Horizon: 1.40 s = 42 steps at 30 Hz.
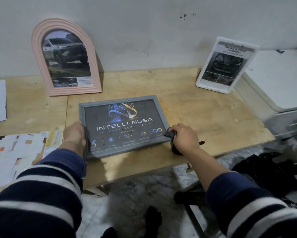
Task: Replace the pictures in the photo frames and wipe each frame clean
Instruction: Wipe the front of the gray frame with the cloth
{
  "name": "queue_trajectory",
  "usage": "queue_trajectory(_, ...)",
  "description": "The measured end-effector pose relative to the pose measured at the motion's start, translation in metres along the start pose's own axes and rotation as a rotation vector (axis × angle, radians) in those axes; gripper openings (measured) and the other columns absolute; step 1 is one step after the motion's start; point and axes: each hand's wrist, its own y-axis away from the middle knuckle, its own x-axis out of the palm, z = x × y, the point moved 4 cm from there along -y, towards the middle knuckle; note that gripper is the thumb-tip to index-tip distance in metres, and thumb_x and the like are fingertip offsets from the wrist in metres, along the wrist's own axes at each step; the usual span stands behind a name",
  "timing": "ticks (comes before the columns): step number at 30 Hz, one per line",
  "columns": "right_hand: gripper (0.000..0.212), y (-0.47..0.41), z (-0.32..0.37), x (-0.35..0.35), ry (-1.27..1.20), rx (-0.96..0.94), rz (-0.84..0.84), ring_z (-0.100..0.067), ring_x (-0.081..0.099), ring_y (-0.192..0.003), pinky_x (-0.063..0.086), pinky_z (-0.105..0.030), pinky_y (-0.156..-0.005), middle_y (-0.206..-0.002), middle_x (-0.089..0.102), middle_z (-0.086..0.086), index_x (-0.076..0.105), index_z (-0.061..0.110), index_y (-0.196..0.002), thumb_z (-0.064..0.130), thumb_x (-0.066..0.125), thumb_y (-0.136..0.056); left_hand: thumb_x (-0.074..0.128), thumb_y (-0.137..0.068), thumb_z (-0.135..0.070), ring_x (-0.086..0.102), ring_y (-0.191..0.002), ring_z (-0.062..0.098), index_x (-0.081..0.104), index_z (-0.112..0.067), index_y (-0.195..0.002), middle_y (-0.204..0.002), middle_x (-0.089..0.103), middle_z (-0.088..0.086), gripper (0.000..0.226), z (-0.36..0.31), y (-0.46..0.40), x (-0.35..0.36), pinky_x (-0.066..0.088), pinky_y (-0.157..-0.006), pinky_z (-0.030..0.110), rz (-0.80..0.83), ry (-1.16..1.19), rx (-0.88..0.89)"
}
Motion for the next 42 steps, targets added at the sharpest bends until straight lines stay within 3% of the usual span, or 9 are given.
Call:
queue_trajectory(4, 0.016, 0.000, -0.020, -0.030, -0.382, 0.294, 0.022, -0.032, 0.055, -0.084, 0.038, -0.031, -0.066, -0.090, 0.062, -0.015, 0.061, 0.007, -0.087, 0.013, 0.047, -0.091, 0.057, -0.073, -0.030, 0.069, -0.080, 0.031, 0.072, -0.014, -0.099, -0.091, 0.073, 0.008, 0.034, 0.004, -0.010, -0.001, 0.057, -0.075, 0.052, 0.037, 0.043, -0.009)
queue_trajectory(8, 0.026, 0.003, -0.031, -0.037, -0.559, 0.458, -0.155, -0.034, 0.058, -0.092, 0.042, -0.033, -0.070, -0.104, 0.064, -0.020, 0.063, -0.001, -0.106, 0.009, 0.041, -0.095, 0.053, -0.081, -0.026, 0.068, -0.089, 0.030, 0.068, -0.014, -0.092, -0.095, 0.072, 0.008, 0.022, 0.009, -0.009, 0.005, 0.056, -0.081, 0.046, 0.057, 0.103, -0.003)
queue_trajectory(11, 0.030, 0.000, -0.015, -0.030, -0.557, 0.420, -0.180, -0.029, 0.057, -0.104, 0.044, -0.030, -0.082, -0.118, 0.063, -0.012, 0.063, 0.009, -0.117, 0.015, 0.039, -0.099, 0.043, -0.089, -0.028, 0.063, -0.081, 0.027, 0.063, -0.015, -0.081, -0.086, 0.067, 0.007, 0.025, 0.006, 0.005, 0.016, 0.051, -0.079, 0.037, 0.142, 0.075, 0.118)
queue_trajectory(15, 0.031, -0.011, 0.001, -0.021, -0.460, 0.369, -0.272, -0.031, 0.057, -0.107, 0.047, -0.034, -0.088, -0.123, 0.058, -0.012, 0.063, 0.016, -0.119, 0.018, 0.040, -0.099, 0.047, -0.072, -0.057, 0.065, -0.090, 0.029, 0.067, -0.021, -0.108, -0.104, 0.070, 0.007, 0.054, 0.004, 0.005, 0.015, 0.051, -0.091, 0.046, 0.244, -0.148, 0.216)
queue_trajectory(18, 0.032, -0.018, 0.010, -0.018, -0.335, 0.346, -0.329, -0.031, 0.051, -0.110, 0.045, -0.043, -0.094, -0.127, 0.049, -0.009, 0.060, 0.019, -0.123, 0.021, 0.038, -0.100, 0.054, -0.078, -0.061, 0.065, -0.095, 0.027, 0.065, -0.020, -0.115, -0.107, 0.070, 0.006, 0.056, -0.004, 0.030, 0.006, 0.050, -0.092, 0.042, 0.338, -0.305, 0.298)
queue_trajectory(21, 0.036, -0.022, 0.017, -0.006, -0.126, 0.280, -0.198, -0.030, 0.042, -0.116, 0.041, -0.045, -0.096, -0.138, 0.040, -0.004, 0.051, 0.024, -0.134, 0.024, 0.037, -0.101, 0.060, -0.091, -0.044, 0.058, -0.103, 0.019, 0.051, -0.016, -0.125, -0.119, 0.061, -0.004, 0.045, -0.005, 0.053, -0.004, 0.043, -0.086, 0.030, 0.414, -0.473, 0.572)
queue_trajectory(26, 0.040, -0.017, 0.021, 0.011, 0.021, 0.239, -0.143, -0.029, 0.037, -0.121, 0.041, -0.043, -0.095, -0.147, 0.036, 0.001, 0.047, 0.028, -0.139, 0.024, 0.036, -0.100, 0.073, -0.060, -0.067, 0.056, -0.106, 0.024, 0.041, -0.030, -0.128, -0.118, 0.061, -0.002, 0.084, 0.030, 0.064, -0.036, 0.048, -0.083, 0.040, 0.275, -1.025, 0.989)
queue_trajectory(30, 0.040, -0.015, 0.024, 0.012, 0.047, 0.216, -0.168, -0.028, 0.039, -0.120, 0.038, -0.039, -0.095, -0.145, 0.043, 0.004, 0.052, 0.029, -0.136, 0.021, 0.038, -0.100, 0.073, -0.071, -0.058, 0.031, -0.141, 0.025, 0.030, -0.021, -0.151, -0.151, 0.040, 0.001, 0.098, 0.039, 0.058, -0.036, 0.029, -0.114, 0.041, 0.204, -1.088, 0.991)
queue_trajectory(42, 0.042, 0.023, 0.109, 0.049, 0.108, -0.072, -0.170, -0.028, 0.045, -0.108, 0.035, -0.036, -0.084, -0.122, 0.057, 0.002, 0.059, 0.023, -0.128, 0.009, 0.041, -0.093, 0.066, -0.077, -0.061, 0.021, -0.146, 0.017, 0.026, -0.024, -0.153, -0.156, 0.031, -0.004, 0.093, 0.040, 0.057, -0.035, 0.022, -0.115, 0.039, 0.127, -1.143, 0.997)
